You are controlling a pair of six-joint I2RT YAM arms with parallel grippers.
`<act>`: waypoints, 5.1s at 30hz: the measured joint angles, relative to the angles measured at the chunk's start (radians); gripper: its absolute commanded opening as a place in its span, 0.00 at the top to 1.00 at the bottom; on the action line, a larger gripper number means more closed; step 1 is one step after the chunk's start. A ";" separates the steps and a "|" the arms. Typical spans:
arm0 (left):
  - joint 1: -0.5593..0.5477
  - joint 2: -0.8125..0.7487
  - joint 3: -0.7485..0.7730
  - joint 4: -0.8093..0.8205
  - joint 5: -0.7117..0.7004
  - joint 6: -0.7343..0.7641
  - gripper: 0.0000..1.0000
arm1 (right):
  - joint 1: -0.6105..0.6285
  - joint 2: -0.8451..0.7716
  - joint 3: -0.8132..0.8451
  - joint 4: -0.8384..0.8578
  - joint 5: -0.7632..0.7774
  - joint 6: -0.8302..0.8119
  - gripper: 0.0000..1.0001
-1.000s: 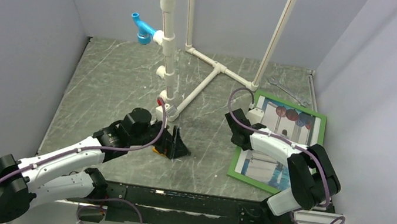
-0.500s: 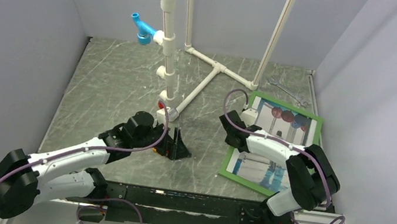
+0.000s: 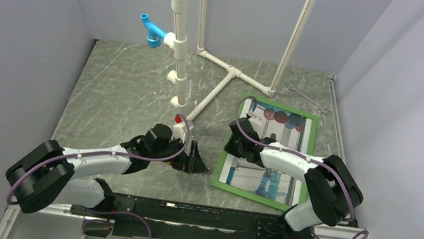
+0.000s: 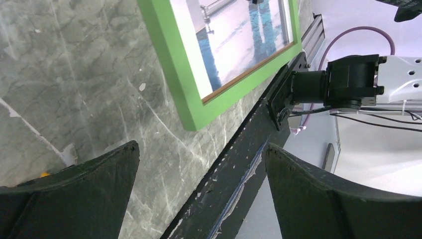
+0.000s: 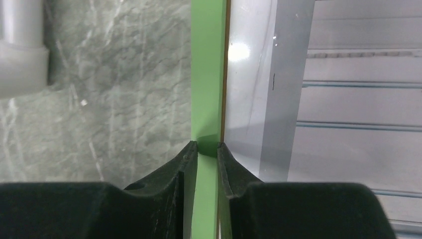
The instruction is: Take the photo out of the frame
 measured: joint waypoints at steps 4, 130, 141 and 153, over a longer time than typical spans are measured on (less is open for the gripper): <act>-0.015 0.020 0.000 0.044 0.001 -0.021 0.01 | 0.000 -0.032 -0.022 0.048 -0.049 0.015 1.00; -0.068 0.050 0.844 -0.936 -0.264 0.301 1.00 | -0.008 -0.705 0.171 -0.383 0.289 -0.292 0.01; -0.062 0.080 1.078 -1.116 -0.343 0.447 1.00 | -0.009 -0.707 0.124 -0.408 0.309 -0.276 0.00; -0.063 0.126 1.170 -1.160 -0.297 0.504 1.00 | -0.027 -0.502 0.104 -0.637 0.446 -0.025 0.13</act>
